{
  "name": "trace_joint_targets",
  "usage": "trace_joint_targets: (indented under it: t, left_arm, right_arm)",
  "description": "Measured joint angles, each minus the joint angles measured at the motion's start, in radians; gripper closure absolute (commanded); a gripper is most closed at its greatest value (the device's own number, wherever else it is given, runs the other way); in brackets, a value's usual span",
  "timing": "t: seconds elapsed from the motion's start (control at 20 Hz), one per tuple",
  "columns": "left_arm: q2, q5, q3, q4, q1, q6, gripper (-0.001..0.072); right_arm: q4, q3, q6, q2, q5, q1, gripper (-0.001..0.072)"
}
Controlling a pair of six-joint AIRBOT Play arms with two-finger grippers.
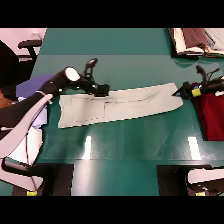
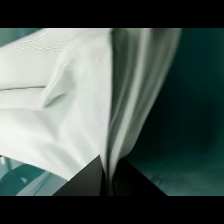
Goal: Fold the shirts.
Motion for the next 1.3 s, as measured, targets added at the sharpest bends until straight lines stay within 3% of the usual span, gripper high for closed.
trace_joint_targets:
  t: [0.45,0.75,1.0,1.3]
  left_arm:
    - [-0.208,0.009,0.169,-0.014,-0.161,-0.008,0.0684]
    - [-0.231,0.019,0.186,0.005,-0.165,-0.046,0.0684]
    - [-0.132,-0.024,0.188,0.039,-0.06,-0.054,0.0683]
    - [0.196,-0.069,0.189,0.157,0.209,-0.018,0.0683]
  right_arm:
    - [0.019,0.285,0.113,0.166,0.066,0.241,0.0695]
    - [0.04,0.373,0.157,0.179,0.066,0.393,0.0695]
    - [0.14,0.385,0.143,0.181,0.014,0.504,0.0695]
    - [0.192,0.388,0.089,0.108,-0.158,0.777,0.0685]
